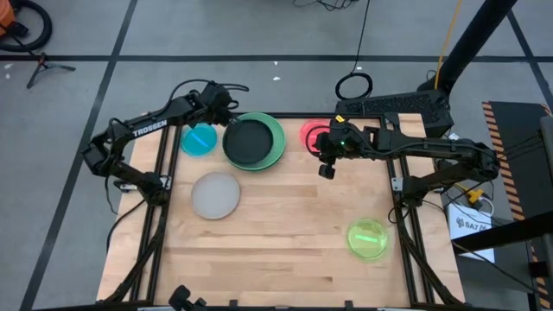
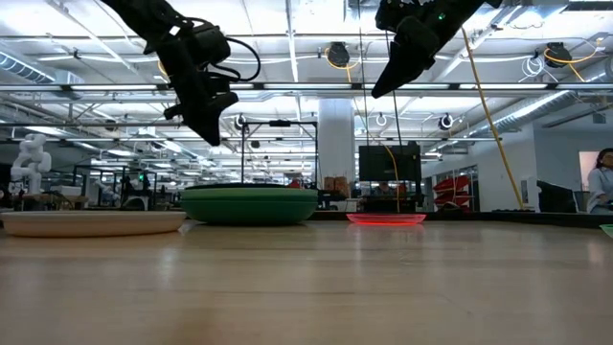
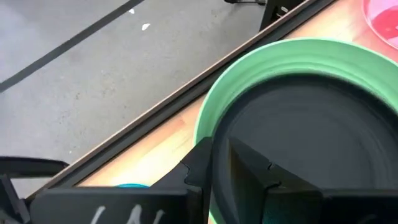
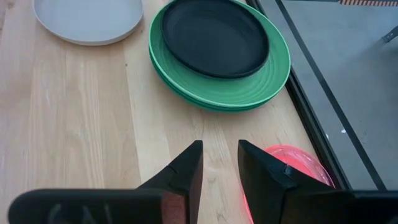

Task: Stack plastic plates
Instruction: Stack the gray plate on the black plate

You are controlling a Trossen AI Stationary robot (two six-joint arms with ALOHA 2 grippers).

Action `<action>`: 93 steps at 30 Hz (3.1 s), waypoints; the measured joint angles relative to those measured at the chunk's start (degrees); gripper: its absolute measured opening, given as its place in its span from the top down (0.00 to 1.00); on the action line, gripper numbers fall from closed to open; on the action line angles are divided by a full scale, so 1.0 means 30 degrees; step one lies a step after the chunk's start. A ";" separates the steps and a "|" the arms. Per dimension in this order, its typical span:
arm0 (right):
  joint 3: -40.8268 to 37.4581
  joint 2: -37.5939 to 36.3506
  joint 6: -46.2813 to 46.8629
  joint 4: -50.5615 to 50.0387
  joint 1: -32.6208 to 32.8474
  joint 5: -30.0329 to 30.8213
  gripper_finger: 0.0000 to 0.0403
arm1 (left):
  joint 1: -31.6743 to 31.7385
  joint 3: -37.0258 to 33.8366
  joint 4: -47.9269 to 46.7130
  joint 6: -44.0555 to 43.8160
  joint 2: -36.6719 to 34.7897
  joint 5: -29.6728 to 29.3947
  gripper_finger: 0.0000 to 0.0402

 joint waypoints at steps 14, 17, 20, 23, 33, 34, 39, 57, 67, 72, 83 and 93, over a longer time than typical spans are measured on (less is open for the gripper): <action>0.0000 0.0007 0.0056 -0.0005 0.0000 -0.0007 0.77 | -0.1428 0.0000 -0.0905 0.3340 -0.0037 0.2324 0.86; 0.0000 0.0017 0.0399 -0.0007 0.0000 -0.0015 0.77 | -0.2551 0.0000 -0.1741 0.3894 -0.0037 0.2331 0.86; 0.0000 0.0127 0.0504 -0.0016 0.0000 -0.0015 0.77 | -0.3600 0.0000 -0.3430 0.4756 -0.0037 0.2638 0.86; 0.0000 0.0373 0.0641 -0.0022 0.0000 -0.0022 0.77 | -0.4690 0.0000 -0.5983 0.5963 -0.0037 0.3437 0.86; -0.0007 0.0976 0.0659 -0.0131 0.0000 -0.0025 0.77 | -0.7696 -0.0493 -0.9010 0.5369 -0.0694 0.5040 0.86; -0.0007 0.0969 0.0772 -0.0143 0.0000 -0.0022 0.77 | -0.7941 -0.0684 -0.8821 0.5065 -0.1014 0.5056 0.86; -0.0007 0.0976 0.1081 -0.0175 0.0000 -0.0029 0.77 | -0.9292 -0.2609 -0.7201 0.3239 -0.3538 0.4709 0.86; -0.0007 0.1035 0.0698 0.0467 0.0000 -0.0028 0.77 | -1.2362 -0.8168 -0.7347 -1.1757 -0.9814 0.0911 0.86; -0.0007 0.1035 0.0492 0.0576 0.0000 -0.0022 0.77 | -1.3441 -0.8590 -1.0462 -1.6039 -0.9376 -0.1310 0.86; -0.0007 0.1035 0.0491 0.0595 0.0000 -0.0022 0.77 | -1.3439 -0.8590 -1.0539 -1.6507 -0.9370 -0.1461 0.86; -0.0007 0.1035 0.0495 0.0721 0.0000 -0.0022 0.77 | -1.3439 -0.8590 -1.0533 -1.6997 -0.8913 -0.2487 0.64; -0.0007 0.1035 0.0469 0.0721 0.0000 -0.0022 0.77 | -1.3431 -0.8590 -0.9152 -1.6526 -0.6482 -0.3453 0.58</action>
